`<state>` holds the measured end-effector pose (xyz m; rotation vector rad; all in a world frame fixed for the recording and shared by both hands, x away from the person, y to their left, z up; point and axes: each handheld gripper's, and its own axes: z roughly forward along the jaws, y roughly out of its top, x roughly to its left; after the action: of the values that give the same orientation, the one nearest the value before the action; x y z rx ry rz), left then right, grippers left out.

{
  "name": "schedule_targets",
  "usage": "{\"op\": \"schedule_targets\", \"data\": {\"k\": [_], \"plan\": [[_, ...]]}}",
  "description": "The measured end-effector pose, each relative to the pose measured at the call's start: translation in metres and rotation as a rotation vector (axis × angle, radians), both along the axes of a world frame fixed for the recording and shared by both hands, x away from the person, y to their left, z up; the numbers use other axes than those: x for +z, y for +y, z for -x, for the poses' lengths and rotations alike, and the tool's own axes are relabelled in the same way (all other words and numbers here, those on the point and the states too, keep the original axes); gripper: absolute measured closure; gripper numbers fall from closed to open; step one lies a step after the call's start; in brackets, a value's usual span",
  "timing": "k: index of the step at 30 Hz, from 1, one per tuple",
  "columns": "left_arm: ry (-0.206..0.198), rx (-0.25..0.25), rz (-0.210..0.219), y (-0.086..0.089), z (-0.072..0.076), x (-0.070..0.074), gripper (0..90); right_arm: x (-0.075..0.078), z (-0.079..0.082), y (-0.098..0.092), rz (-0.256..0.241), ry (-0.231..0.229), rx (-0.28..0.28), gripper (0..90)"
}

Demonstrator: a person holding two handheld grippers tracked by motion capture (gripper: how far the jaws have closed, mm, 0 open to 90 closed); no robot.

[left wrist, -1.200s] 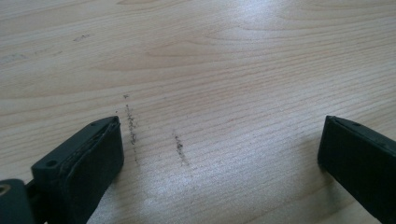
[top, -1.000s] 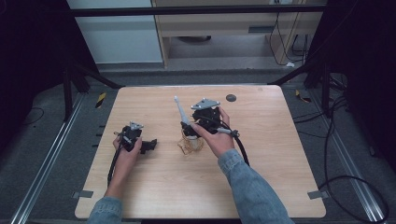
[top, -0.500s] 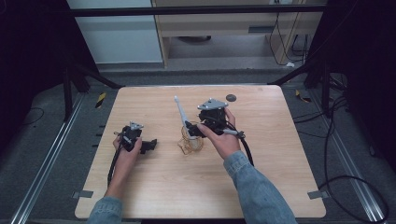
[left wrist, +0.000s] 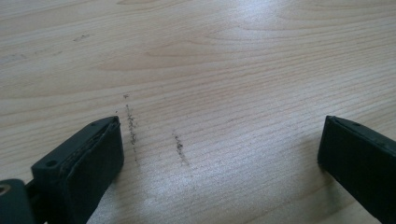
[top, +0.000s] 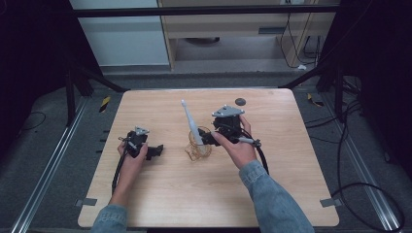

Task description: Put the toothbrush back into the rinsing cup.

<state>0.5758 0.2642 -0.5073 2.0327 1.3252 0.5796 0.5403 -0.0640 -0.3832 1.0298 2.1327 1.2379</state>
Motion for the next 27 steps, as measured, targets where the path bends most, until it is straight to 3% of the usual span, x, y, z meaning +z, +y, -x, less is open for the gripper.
{"op": "schedule_targets", "data": {"k": [27], "plan": [[0.000,0.000,-0.001,0.000,0.000,0.000,0.0,-0.018,0.006,-0.038,0.025,0.040,-0.046,6.2]]}}
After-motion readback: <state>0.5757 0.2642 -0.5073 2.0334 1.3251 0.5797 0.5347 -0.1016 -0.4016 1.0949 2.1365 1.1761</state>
